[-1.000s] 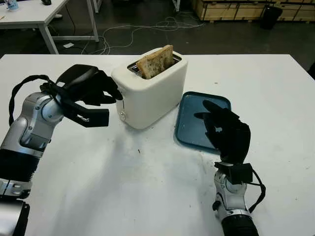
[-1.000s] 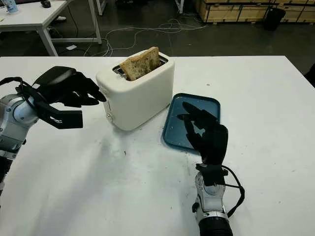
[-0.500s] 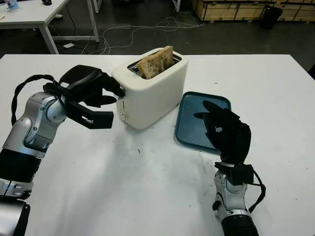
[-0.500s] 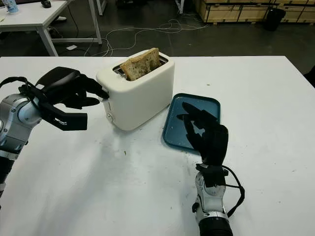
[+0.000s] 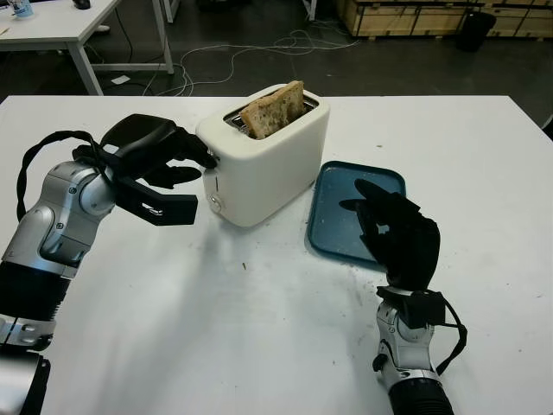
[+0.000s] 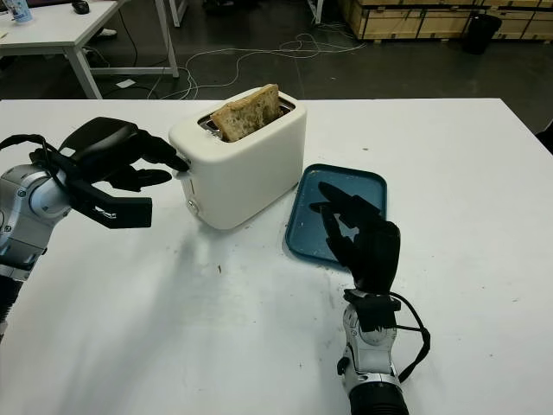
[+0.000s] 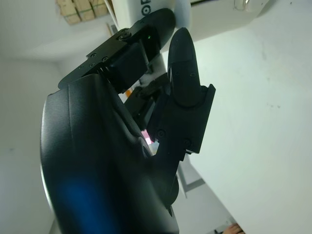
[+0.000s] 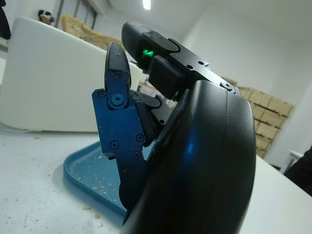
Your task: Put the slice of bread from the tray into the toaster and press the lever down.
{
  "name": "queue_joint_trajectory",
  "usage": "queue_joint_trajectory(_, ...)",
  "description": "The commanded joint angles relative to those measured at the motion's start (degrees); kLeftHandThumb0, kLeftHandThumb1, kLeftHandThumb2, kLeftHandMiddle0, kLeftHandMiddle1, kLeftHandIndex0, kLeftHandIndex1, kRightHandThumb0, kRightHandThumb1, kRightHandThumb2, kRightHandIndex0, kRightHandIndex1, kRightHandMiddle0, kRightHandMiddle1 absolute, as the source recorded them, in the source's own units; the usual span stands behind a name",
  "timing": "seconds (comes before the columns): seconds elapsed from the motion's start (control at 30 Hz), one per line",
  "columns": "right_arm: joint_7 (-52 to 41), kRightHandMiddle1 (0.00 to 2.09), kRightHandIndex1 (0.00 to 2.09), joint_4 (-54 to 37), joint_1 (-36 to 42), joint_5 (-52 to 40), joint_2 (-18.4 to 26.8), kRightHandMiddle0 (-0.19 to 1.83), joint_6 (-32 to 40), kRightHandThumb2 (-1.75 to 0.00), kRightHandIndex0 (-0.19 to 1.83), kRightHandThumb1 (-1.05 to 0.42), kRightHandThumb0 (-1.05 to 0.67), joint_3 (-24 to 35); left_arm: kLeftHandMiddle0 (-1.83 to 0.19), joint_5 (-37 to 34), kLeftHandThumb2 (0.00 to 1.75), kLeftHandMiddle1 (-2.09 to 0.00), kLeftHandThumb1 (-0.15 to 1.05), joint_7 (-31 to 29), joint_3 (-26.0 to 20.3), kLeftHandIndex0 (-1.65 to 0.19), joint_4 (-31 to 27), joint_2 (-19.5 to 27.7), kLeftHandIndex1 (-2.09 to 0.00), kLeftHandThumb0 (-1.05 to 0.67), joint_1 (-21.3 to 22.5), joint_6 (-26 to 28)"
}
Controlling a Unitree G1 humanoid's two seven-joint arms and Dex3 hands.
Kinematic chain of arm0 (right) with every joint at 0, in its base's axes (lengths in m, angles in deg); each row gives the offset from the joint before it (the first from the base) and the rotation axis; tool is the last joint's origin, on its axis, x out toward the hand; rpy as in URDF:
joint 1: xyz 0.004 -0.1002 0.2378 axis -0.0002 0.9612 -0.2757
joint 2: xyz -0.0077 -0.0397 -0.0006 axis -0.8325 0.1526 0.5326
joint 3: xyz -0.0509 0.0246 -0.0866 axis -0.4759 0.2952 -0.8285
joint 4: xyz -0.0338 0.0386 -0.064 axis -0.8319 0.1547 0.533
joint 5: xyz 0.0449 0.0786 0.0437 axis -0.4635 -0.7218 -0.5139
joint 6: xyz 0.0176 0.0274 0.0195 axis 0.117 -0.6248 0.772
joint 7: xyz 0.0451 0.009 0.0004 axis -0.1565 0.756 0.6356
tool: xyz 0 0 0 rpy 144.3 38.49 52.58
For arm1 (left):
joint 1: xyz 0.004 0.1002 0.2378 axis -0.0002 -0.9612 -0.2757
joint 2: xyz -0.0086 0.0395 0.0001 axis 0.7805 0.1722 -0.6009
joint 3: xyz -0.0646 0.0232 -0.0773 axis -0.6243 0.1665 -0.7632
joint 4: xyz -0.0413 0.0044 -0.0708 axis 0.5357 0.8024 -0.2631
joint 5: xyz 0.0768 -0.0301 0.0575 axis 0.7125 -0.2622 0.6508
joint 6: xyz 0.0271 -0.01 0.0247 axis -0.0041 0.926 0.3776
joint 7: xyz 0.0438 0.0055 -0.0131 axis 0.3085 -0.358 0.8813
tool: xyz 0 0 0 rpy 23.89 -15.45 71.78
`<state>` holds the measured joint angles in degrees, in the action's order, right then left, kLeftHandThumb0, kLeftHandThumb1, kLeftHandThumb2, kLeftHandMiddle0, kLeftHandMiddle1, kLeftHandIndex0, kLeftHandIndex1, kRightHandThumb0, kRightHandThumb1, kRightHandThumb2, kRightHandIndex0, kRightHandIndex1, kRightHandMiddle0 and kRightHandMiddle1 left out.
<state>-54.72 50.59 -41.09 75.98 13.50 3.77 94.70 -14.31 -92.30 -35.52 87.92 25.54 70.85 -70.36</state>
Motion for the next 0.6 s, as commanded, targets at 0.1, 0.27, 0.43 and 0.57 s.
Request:
queue_joint_trajectory(0.1,-0.1,0.01,0.82,0.6,-0.4,-0.2,0.2,1.05,-1.5,-0.27,0.82,-0.92,-0.35,0.3,-1.14,0.4,0.51,-0.58,0.84,-0.7,0.7,-0.89,-0.2,0.0,-0.01,-0.29,0.6,1.5)
queue_joint_trajectory(0.27,-0.1,0.01,0.82,0.3,-0.3,-0.3,0.2,1.05,-1.5,-0.27,0.83,-0.92,-0.37,0.2,-0.98,0.3,0.53,-0.49,0.84,-1.3,1.0,-0.89,-0.5,0.0,-0.01,-0.29,0.7,1.7)
queue_joint_trajectory(0.43,-0.6,0.01,0.82,-0.1,-0.2,-0.8,0.3,1.05,-1.4,-0.27,0.83,-0.92,-0.36,0.2,-0.97,0.4,0.57,-0.91,0.81,-2.0,1.4,-0.90,-0.3,-0.1,-0.01,-0.29,1.3,1.9)
queue_joint_trajectory(0.57,-0.2,0.01,0.82,-0.8,-0.1,-0.2,0.4,1.05,-1.0,-0.27,0.83,-0.92,-0.37,0.3,-0.97,0.3,0.61,-0.92,0.80,-1.9,1.7,-0.89,0.2,-0.4,0.00,-0.29,1.7,1.3)
